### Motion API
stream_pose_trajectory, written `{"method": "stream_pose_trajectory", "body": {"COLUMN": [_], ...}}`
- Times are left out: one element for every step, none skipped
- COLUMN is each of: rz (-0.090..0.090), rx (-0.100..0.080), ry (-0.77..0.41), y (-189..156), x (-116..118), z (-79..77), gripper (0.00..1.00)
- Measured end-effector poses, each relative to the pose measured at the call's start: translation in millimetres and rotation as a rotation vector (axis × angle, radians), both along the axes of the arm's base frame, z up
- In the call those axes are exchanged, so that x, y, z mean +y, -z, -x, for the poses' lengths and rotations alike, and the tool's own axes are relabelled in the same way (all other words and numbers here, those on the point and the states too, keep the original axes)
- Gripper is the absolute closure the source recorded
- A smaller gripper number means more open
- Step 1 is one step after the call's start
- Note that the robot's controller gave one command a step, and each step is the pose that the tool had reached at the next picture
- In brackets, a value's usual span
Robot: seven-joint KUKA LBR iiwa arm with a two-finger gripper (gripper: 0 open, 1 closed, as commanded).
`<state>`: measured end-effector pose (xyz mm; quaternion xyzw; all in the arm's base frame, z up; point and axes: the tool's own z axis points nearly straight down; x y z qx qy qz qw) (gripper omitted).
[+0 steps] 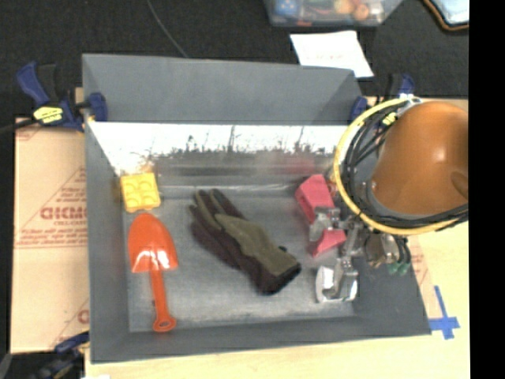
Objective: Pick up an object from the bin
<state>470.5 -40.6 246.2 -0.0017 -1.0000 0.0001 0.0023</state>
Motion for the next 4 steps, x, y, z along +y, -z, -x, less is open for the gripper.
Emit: {"method": "stream_pose_trajectory", "body": {"rz": [0.001, -0.001, 0.001, -0.001], "rx": [-0.008, -0.014, -0.031, -0.017], "ry": [-0.003, 0.099, 0.067, 0.097], "y": [-3, 154, 82, 175], "x": [0, 60, 55, 61], "z": [-1.6, -68.8, -85.7, -73.2], "gripper": [0.00, 0.00, 0.00, 0.00]}}
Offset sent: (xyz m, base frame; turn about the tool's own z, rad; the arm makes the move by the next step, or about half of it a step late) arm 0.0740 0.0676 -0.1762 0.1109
